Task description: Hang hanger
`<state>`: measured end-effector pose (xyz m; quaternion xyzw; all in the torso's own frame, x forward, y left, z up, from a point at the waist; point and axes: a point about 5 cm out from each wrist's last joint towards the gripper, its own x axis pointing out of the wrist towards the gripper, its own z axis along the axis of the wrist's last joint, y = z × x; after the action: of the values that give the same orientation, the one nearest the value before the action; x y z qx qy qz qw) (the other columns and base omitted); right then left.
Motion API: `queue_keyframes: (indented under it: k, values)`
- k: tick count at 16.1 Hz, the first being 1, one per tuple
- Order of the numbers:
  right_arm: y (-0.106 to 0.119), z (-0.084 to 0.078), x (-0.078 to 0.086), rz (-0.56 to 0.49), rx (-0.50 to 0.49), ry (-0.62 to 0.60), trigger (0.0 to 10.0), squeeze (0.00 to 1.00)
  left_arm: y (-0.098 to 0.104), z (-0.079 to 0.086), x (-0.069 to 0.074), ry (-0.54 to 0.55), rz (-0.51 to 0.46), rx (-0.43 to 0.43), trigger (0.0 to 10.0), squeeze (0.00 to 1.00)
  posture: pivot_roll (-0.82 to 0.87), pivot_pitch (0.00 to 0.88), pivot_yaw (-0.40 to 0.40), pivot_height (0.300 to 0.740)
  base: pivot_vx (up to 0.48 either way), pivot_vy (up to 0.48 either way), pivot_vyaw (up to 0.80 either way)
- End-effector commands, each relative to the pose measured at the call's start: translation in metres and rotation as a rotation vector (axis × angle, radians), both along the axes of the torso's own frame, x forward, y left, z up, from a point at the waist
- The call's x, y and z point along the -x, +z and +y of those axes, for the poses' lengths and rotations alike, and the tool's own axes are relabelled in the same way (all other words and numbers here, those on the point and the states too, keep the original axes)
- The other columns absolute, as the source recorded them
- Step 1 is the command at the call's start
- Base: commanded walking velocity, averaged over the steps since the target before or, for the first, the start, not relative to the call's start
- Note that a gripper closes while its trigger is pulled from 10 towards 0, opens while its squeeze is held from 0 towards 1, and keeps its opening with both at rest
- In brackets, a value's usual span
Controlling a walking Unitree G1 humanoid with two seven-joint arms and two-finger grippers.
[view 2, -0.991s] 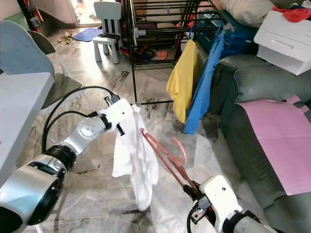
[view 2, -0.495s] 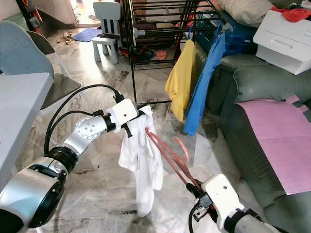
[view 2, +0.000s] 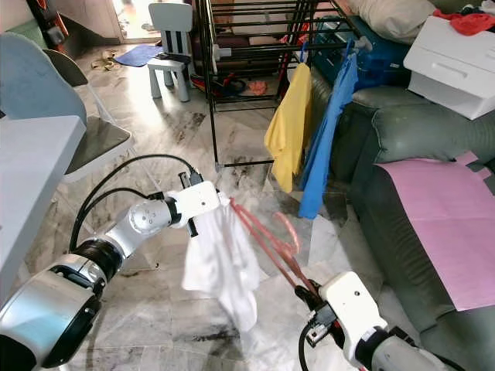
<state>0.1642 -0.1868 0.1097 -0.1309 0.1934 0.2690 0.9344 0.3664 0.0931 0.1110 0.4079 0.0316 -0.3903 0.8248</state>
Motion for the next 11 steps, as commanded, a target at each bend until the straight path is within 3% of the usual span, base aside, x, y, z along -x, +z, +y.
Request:
queue_keyframes:
  k: [1,4,11]
  values:
    - [0.0067,0.0037,0.0014,-0.02,-0.01,0.019,10.0,0.0,0.0019,-0.0015,-0.0012,0.002,-0.018,-0.012,10.0,0.0,-0.12,0.0,0.029,0.74,0.0,0.0,0.0]
    - [0.0069,0.005,0.0058,0.005,-0.019,0.047,10.0,0.0,0.0012,0.0028,-0.0056,0.086,-0.037,-0.041,10.0,0.0,-0.12,0.0,0.03,0.74,0.0,0.0,0.0]
    - [0.0127,0.0123,0.009,0.027,-0.057,0.1,10.0,0.0,-0.0049,0.0045,-0.0032,0.089,-0.024,-0.066,10.0,0.0,-0.12,0.0,0.025,0.74,0.0,0.0,0.0]
